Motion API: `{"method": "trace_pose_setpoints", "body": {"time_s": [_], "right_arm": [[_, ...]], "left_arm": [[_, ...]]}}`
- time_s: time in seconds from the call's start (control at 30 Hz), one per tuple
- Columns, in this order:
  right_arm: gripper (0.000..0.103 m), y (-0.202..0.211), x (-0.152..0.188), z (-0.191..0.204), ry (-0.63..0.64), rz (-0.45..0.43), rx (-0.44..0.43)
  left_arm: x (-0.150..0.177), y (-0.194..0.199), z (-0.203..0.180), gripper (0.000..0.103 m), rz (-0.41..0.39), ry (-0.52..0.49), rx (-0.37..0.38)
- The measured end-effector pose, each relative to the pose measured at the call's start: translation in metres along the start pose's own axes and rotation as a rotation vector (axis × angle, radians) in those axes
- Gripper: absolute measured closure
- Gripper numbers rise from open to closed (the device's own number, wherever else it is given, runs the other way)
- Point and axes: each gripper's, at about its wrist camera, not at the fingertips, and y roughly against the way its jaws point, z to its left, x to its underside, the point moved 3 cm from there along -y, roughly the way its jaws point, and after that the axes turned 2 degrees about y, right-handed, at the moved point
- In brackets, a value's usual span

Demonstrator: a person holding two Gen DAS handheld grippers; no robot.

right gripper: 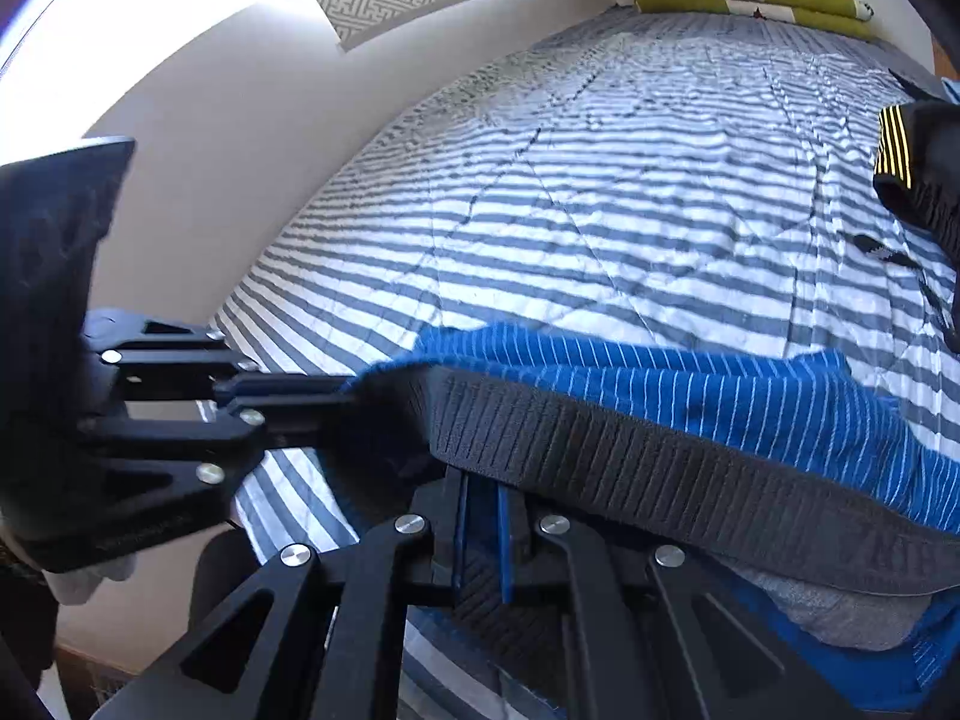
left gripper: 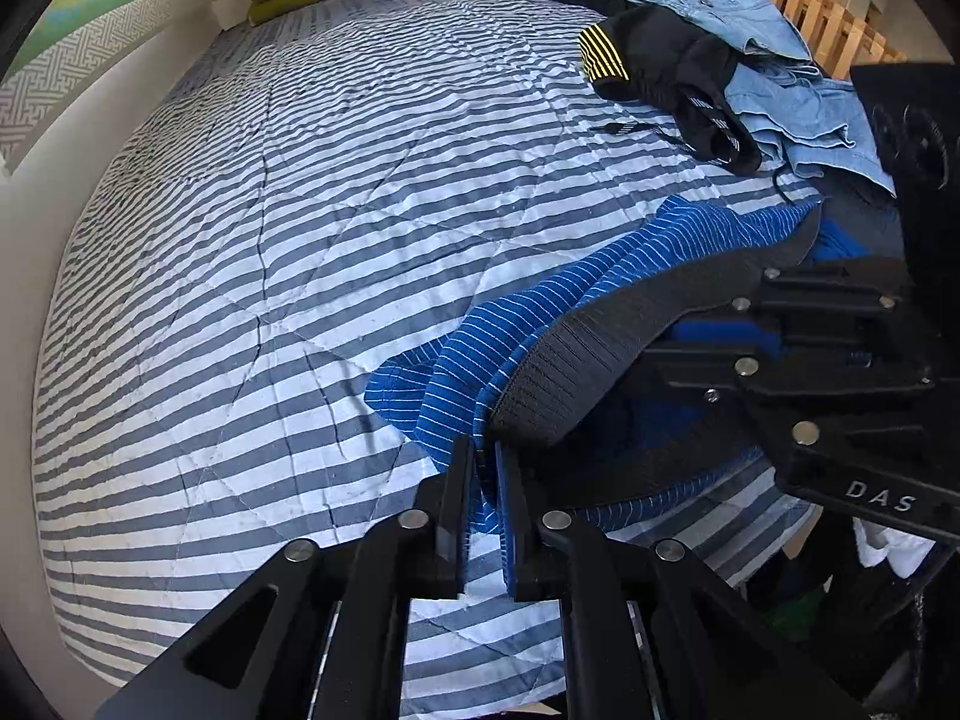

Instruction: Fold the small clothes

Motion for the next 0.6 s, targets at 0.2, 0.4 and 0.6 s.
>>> {"method": "trace_pose_setpoints", "body": {"time_s": [0.2, 0.4, 0.6], "right_arm": [[0.096, 0.004, -0.02, 0.004, 0.04, -0.004, -0.005], [0.096, 0.006, -0.035, -0.011, -0.074, -0.029, -0.143], [0.096, 0.0, -0.044, -0.036, -0.164, -0.015, -0.196]], "left_arm": [[-0.003, 0.008, -0.023, 0.054, -0.052, -0.069, -0.014], [-0.02, 0.0, -0.029, 0.054, -0.083, -0.05, -0.028], [-0.046, -0.038, -0.024, 0.068, -0.051, 0.008, -0.034]]}}
